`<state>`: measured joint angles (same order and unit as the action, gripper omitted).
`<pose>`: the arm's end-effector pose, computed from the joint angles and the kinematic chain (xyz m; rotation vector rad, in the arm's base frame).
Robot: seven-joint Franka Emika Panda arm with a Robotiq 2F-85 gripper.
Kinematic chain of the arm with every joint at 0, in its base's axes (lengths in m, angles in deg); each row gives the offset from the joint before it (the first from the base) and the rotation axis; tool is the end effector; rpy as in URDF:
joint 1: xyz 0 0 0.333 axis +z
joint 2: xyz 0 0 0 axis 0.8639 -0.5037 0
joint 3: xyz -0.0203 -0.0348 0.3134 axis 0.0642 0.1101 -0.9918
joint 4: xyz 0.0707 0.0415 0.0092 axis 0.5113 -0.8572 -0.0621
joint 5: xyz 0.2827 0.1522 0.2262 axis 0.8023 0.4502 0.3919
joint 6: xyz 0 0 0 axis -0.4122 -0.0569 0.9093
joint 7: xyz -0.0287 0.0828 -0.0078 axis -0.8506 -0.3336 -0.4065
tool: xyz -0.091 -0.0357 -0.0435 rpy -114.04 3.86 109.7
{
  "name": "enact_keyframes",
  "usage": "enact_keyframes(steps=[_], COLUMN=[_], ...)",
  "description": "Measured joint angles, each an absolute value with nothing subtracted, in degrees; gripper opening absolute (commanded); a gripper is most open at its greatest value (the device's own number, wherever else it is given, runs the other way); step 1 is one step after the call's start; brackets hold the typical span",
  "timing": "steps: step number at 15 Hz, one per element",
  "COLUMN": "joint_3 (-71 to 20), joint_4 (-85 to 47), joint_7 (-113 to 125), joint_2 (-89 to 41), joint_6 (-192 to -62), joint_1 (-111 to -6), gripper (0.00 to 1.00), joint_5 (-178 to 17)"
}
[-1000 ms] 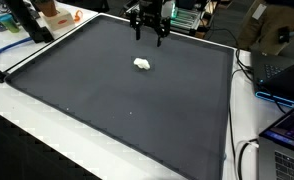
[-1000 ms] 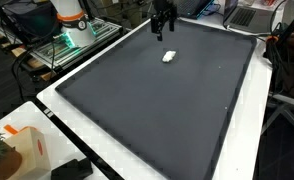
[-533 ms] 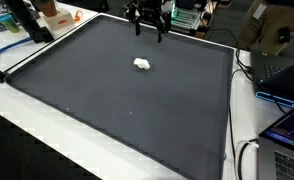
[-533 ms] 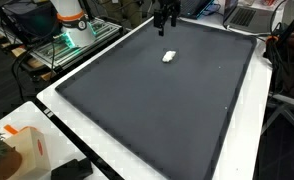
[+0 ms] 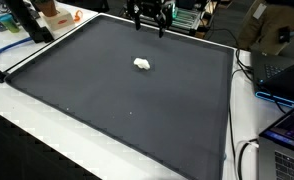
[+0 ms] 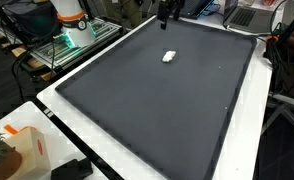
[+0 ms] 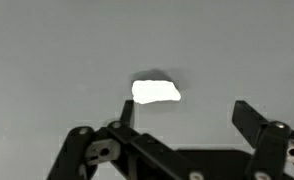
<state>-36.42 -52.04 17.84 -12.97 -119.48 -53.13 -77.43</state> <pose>0.5214 0.1287 0.3372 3.1312 -0.0694 -0.1148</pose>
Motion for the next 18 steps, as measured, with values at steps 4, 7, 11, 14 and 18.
enact_keyframes(steps=[4,7,11,14,18], joint_3=[-36.39,-36.32,-35.90,-35.68,-34.44], joint_4=[-46.61,-41.78,-36.10,-35.44,-32.89], joint_7=[17.85,17.92,17.83,18.07,18.25], joint_2=[-16.61,-20.00,-24.29,-24.92,-25.81], joint_6=[-114.44,-110.40,-106.74,-106.65,-102.80], joint_1=[-53.13,-53.11,-53.19,-53.05,-52.96], gripper=[1.00,1.00,1.00,1.00,1.00], joint_5=[-77.43,-77.43,-76.37,-76.51,-76.77])
